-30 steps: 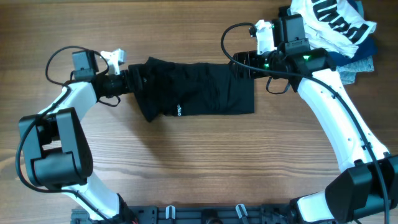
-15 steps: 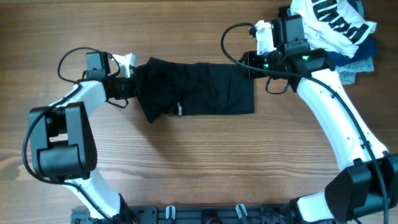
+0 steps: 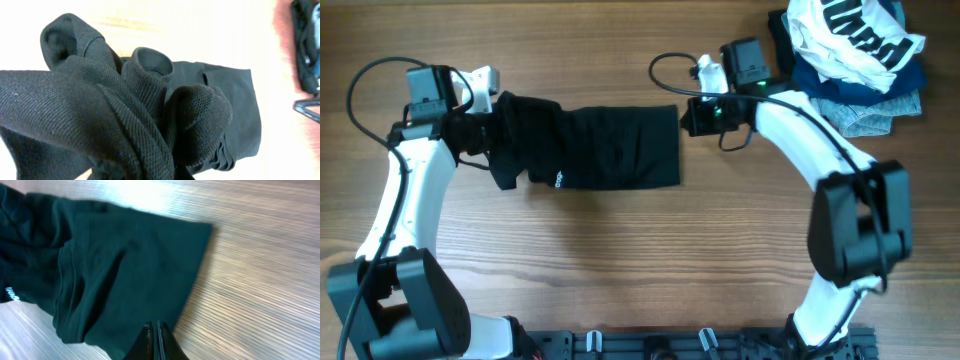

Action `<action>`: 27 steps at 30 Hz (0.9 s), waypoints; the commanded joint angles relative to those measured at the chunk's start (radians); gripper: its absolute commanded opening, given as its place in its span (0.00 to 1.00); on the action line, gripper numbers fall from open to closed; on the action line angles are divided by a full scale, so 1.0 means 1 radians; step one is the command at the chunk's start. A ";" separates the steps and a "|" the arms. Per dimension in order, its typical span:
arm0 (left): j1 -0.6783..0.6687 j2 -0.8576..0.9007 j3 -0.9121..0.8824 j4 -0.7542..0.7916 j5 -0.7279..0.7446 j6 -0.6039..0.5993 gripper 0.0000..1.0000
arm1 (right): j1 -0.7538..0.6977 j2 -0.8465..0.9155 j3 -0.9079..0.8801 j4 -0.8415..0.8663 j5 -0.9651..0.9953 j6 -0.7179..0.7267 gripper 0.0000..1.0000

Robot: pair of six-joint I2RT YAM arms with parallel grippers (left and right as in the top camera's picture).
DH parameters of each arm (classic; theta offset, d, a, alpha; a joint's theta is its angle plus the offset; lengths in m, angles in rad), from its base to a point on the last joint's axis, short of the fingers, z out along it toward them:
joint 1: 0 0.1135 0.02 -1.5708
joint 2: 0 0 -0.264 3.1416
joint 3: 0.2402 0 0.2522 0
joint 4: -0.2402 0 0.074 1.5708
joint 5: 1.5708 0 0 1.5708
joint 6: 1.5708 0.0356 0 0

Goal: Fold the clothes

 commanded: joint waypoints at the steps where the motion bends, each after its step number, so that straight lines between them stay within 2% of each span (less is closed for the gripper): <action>1: -0.046 -0.008 0.013 -0.026 -0.060 0.048 0.04 | 0.029 0.102 -0.011 0.027 -0.140 0.007 0.04; 10: -0.128 -0.056 0.061 -0.048 -0.060 0.036 0.04 | 0.038 0.209 -0.011 0.060 -0.148 0.080 0.04; 16: -0.253 -0.076 0.108 -0.020 -0.060 -0.029 0.04 | 0.038 0.216 -0.011 0.093 -0.143 0.113 0.04; 27: -0.491 0.087 0.108 0.103 -0.077 -0.137 0.04 | 0.035 0.211 -0.010 0.135 -0.192 0.135 0.04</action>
